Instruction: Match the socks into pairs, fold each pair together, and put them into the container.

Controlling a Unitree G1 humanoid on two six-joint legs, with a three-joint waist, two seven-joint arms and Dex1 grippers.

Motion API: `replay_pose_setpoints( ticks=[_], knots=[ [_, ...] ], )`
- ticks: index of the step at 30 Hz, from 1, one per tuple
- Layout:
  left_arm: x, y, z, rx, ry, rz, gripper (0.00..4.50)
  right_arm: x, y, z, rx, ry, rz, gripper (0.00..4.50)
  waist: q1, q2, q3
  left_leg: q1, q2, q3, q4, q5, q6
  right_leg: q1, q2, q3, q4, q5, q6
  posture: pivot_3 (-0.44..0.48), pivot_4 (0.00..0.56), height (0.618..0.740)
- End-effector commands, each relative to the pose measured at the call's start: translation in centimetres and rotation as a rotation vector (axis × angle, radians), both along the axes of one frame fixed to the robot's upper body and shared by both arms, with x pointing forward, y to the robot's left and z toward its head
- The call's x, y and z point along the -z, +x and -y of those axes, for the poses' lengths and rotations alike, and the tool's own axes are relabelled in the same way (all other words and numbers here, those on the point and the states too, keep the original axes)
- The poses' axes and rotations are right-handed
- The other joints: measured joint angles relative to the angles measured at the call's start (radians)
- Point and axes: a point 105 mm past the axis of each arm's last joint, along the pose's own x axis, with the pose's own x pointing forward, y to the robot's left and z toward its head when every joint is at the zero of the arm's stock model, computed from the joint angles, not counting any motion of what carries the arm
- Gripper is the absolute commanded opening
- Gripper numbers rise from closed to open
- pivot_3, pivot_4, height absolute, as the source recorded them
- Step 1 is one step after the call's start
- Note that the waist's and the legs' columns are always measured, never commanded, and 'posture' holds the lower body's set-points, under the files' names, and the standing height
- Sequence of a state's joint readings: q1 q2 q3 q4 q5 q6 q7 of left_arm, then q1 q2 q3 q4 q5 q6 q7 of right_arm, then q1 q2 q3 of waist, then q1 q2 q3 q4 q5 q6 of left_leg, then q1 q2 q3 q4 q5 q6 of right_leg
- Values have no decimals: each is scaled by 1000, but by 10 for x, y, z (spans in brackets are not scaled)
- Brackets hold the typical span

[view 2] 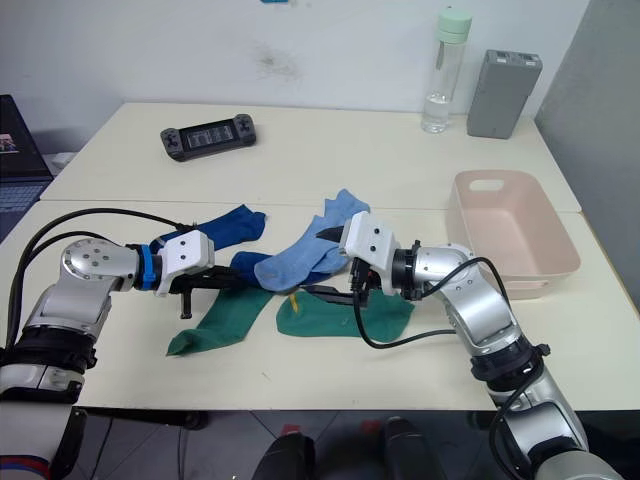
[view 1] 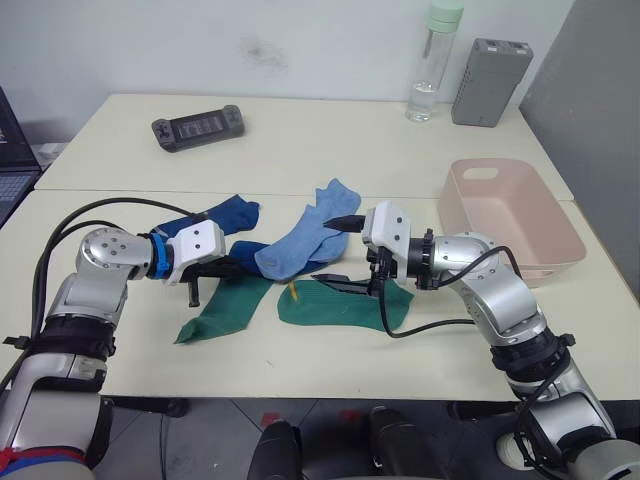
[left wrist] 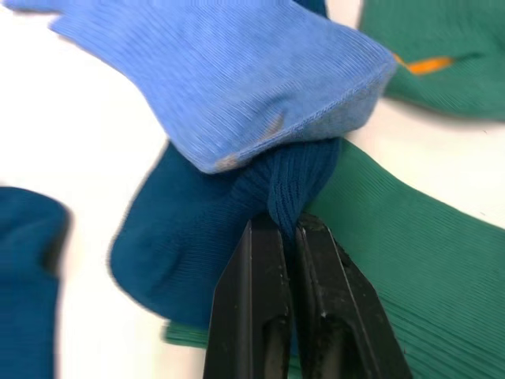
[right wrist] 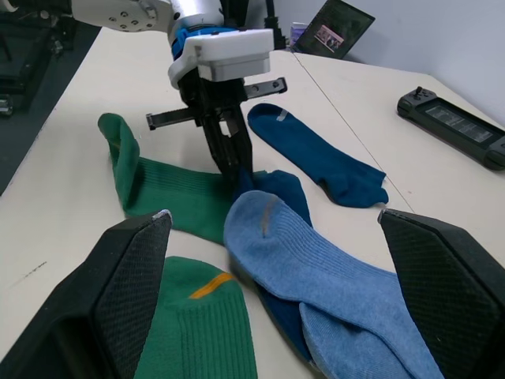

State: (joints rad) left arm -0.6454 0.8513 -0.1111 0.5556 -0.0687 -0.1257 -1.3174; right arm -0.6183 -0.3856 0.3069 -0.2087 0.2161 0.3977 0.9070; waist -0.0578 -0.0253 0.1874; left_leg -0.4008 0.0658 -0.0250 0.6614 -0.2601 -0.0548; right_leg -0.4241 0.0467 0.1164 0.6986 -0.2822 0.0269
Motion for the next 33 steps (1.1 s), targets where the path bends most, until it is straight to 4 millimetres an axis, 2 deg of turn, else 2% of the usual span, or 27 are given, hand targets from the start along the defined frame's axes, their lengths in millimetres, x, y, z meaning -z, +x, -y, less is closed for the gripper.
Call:
replay_pose_setpoints(
  ticks=[1,6,9,12,18,21,24,27,30,33],
  knots=[
    [-29,13,-11,-45,14,116,17,-11,-6,-1,-19,15,65,4500,0,0,0,0,0,0,0,0,0,0,0,0,0,0,0,0,150,740],
    [-61,45,-10,-85,84,385,17,-10,-2,1,-7,14,74,4500,2,0,0,0,0,-1,0,0,0,0,0,-1,0,0,0,0,150,740],
    [-68,58,-9,-101,149,483,17,-11,-1,1,-5,12,78,4500,3,0,0,0,-1,0,0,0,0,1,0,0,-1,1,1,0,150,740],
    [-63,66,-12,-119,239,534,17,-11,0,2,1,12,83,4500,3,0,0,0,-1,0,0,0,0,1,0,0,-1,1,1,0,150,740],
    [-40,68,-25,-122,385,533,17,-11,-1,1,4,13,86,4500,-1,0,0,0,-1,-1,0,0,0,0,0,0,0,1,1,0,150,740],
    [-40,68,-28,-156,349,524,17,-11,-1,1,5,12,87,4500,1,0,0,0,-1,0,0,0,0,1,0,0,0,1,1,0,150,740],
    [-44,65,-33,-178,297,487,669,-10,-2,1,3,11,85,4500,2,0,0,0,-1,-1,0,0,0,1,0,-1,0,1,1,0,150,740],
    [-49,61,-43,-202,282,481,1617,-9,-3,1,-1,11,84,4500,1,0,0,0,-1,-1,0,0,0,1,0,-1,0,1,1,0,150,740],
    [-53,49,-69,-285,250,451,2546,-9,-3,1,-3,11,83,4500,-6,0,0,0,-1,0,0,0,0,0,0,0,0,1,1,0,150,740],
    [-54,35,-85,-339,146,405,3440,-9,-4,1,-9,12,81,4500,-14,0,0,0,0,-1,-1,0,0,0,0,-1,1,1,1,0,150,740]
  ],
)
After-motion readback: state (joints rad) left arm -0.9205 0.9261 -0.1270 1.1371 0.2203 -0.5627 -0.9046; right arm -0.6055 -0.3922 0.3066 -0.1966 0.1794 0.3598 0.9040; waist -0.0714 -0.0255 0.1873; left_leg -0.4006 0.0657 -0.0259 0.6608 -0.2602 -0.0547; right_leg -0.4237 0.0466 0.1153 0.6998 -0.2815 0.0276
